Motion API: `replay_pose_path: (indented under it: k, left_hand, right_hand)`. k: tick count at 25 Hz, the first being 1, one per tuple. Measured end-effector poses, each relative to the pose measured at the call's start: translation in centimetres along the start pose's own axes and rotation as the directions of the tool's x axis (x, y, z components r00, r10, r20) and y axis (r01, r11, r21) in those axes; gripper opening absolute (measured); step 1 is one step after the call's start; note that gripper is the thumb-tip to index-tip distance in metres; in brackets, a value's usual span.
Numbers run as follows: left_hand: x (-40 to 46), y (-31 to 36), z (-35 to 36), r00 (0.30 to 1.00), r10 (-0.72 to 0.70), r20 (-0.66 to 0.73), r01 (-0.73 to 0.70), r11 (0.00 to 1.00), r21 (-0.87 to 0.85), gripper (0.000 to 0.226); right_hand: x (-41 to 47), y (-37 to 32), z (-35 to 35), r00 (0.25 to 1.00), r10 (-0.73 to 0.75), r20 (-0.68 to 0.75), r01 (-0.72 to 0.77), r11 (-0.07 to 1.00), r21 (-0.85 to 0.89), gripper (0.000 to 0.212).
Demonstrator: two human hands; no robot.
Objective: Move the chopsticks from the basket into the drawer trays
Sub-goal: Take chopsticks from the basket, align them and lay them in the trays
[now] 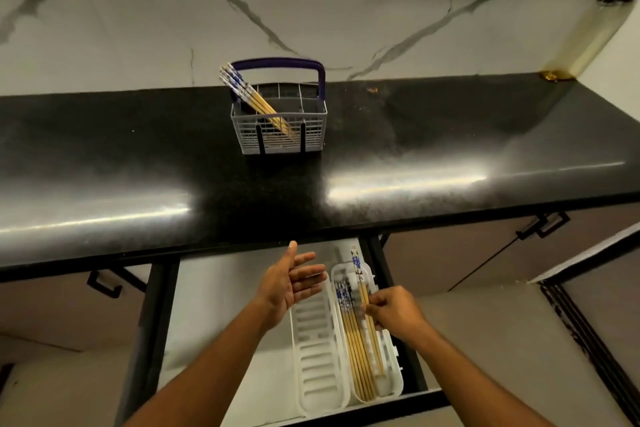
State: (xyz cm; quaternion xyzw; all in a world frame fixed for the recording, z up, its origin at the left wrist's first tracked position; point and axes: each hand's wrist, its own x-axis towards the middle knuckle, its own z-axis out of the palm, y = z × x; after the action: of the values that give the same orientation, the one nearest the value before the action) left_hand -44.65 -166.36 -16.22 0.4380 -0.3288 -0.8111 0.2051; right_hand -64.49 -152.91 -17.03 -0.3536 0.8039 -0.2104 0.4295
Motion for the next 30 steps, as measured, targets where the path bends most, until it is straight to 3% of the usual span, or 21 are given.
replay_pose_path:
  k: [4, 8, 16, 30]
  left_hand:
    - [0.2, -2.9, -1.3, 0.997, -0.051, -0.060, 0.050, 0.999, -0.011, 0.051]
    - [0.7, -4.4, -1.8, 0.989, -0.048, -0.137, 0.060, 0.995, 0.084, 0.037]
    - [1.3, -6.0, -2.6, 0.981, -0.096, -0.168, 0.117, 0.986, 0.119, 0.030]
    - [1.5, -5.8, -3.7, 0.982, -0.143, -0.123, 0.154, 0.984, 0.089, 0.033]
  right_hand:
    - [0.6, 0.9, 3.5, 0.981, 0.064, -0.183, -0.134, 0.907, -0.400, 0.019]
    - [2.0, 0.9, 6.5, 0.978, 0.104, -0.180, -0.188, 0.814, -0.549, 0.020]
    - [4.9, 0.7, 7.7, 0.980, 0.149, -0.130, -0.197, 0.704, -0.682, 0.014]
    - [6.0, 1.6, 8.2, 0.978, 0.186, -0.097, -0.201, 0.699, -0.686, 0.016]
